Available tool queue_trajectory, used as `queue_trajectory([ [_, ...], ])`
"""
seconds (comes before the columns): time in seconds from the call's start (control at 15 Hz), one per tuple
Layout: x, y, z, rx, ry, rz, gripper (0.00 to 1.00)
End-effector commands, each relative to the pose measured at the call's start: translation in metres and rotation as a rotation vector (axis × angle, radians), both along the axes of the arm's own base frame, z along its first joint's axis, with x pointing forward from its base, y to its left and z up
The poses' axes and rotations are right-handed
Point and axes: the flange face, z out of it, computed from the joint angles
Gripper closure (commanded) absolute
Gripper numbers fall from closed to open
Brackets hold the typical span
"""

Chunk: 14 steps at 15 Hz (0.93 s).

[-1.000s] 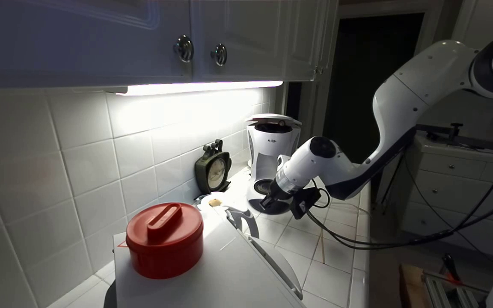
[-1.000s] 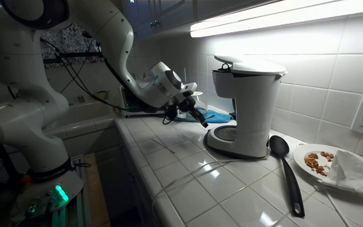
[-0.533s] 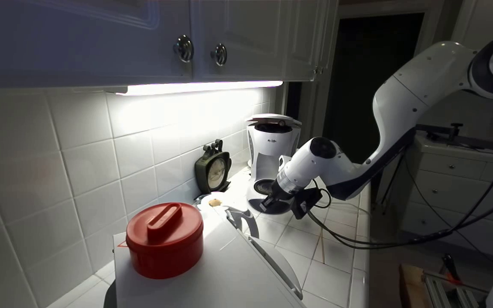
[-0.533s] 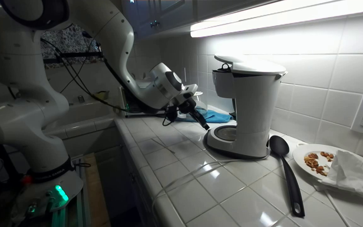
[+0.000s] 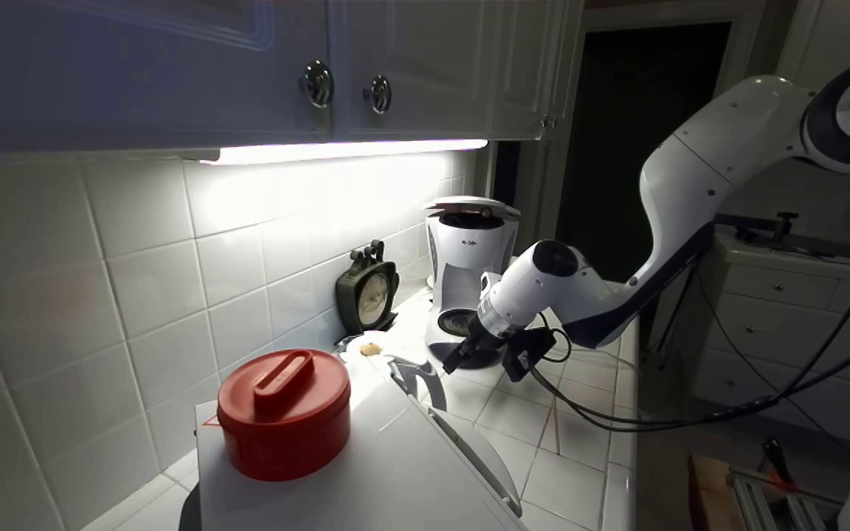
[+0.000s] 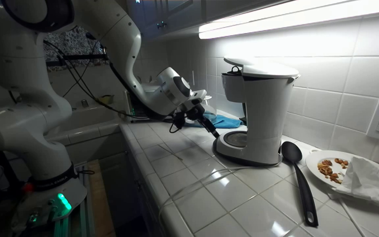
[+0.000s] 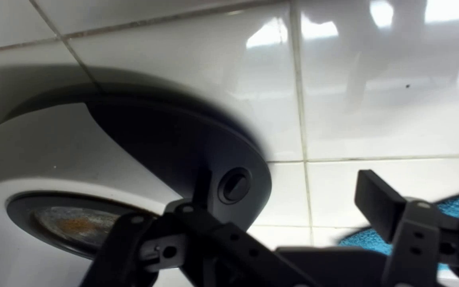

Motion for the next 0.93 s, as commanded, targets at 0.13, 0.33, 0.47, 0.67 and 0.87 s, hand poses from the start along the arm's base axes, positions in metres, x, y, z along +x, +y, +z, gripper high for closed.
queue_trajectory([
  [0.13, 0.003, 0.001, 0.005, 0.012, -0.012, -0.007, 0.0],
  [0.33, 0.007, -0.001, 0.006, -0.001, -0.008, -0.017, 0.34],
  [0.47, 0.008, -0.003, 0.004, -0.005, 0.003, -0.028, 0.5],
  [0.67, 0.011, -0.002, 0.006, -0.008, 0.003, -0.037, 0.7],
  [0.87, 0.014, 0.0, 0.015, -0.018, 0.007, -0.06, 0.92],
])
